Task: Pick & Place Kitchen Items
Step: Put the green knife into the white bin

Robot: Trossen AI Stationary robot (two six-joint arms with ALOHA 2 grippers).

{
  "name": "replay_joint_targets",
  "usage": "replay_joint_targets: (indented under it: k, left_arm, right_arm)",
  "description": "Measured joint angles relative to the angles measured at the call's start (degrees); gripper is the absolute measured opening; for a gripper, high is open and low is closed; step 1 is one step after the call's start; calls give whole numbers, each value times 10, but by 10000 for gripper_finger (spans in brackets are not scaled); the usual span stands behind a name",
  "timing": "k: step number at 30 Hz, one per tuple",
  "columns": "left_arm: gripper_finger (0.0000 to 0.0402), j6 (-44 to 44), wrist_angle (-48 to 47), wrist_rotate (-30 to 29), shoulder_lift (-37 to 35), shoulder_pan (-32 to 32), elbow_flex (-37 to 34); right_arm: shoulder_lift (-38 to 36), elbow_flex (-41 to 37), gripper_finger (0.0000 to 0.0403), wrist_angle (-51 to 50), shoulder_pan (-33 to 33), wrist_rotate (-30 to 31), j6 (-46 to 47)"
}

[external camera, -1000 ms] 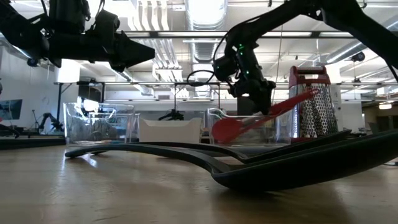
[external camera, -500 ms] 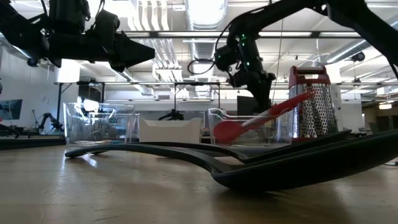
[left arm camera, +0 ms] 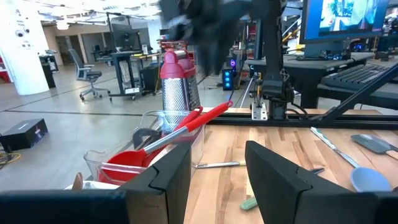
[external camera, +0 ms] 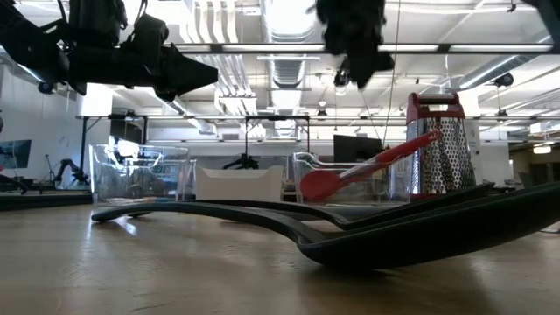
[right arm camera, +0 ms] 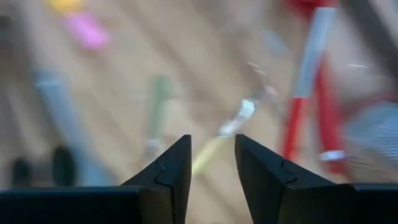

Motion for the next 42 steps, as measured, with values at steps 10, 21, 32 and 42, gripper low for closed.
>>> replay_joint_targets:
  k: [10,21,32,42]
  left_arm:
    - [156,0,0,0,0,0,0]
    - [156,-10,-2,0,0,0,0]
    - [156,-11,-9,0,0,0,0]
    - [156,-11,-11,0,0,0,0]
  right_arm:
    - [-120,-2,88,62,105,-84,79]
    - [-194,-48,65,63,293,51,228]
    - [-211,-131,63,59,465,178,439]
    - [-211,-242,53,59,541,185,567]
